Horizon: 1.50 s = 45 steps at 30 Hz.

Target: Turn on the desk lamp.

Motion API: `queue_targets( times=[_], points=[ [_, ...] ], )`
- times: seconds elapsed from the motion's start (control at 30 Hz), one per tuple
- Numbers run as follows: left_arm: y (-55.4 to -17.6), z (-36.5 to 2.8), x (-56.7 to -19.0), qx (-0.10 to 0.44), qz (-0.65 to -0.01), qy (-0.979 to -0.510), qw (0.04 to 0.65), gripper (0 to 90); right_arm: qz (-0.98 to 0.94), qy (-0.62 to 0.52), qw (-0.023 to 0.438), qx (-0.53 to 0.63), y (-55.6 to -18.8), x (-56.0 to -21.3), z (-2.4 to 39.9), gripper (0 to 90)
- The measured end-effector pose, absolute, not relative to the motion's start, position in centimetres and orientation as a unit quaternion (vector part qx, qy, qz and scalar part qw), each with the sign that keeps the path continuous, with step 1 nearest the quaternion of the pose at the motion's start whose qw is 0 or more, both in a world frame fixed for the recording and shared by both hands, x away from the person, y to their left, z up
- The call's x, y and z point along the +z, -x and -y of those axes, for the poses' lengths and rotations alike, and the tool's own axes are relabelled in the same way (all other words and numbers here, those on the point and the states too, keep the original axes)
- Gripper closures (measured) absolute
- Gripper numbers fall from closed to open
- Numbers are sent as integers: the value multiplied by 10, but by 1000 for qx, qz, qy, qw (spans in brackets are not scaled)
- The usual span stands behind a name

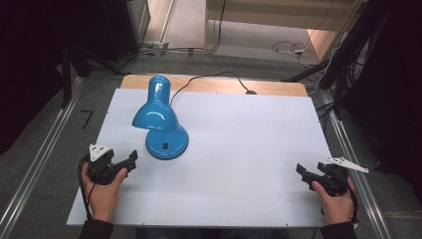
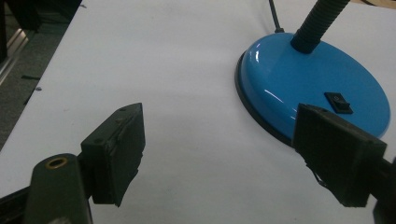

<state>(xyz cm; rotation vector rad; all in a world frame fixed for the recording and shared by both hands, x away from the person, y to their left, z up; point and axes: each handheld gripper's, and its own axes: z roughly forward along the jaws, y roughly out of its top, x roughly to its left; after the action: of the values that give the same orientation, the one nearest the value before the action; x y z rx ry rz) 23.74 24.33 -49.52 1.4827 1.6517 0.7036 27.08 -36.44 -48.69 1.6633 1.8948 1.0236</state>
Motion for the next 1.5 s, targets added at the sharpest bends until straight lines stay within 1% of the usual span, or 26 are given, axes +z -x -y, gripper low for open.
queue_targets(
  times=[0.57, 1.5],
  points=[
    [-241, -243, -493, 277, -650, -580, 405, 181, -680, -599, 202, 372, -271, -486, 364, 126],
    [-254, -233, -491, 277, -644, -586, 406, 179, -679, -601, 201, 371, -271, -486, 365, 127]
  ],
)
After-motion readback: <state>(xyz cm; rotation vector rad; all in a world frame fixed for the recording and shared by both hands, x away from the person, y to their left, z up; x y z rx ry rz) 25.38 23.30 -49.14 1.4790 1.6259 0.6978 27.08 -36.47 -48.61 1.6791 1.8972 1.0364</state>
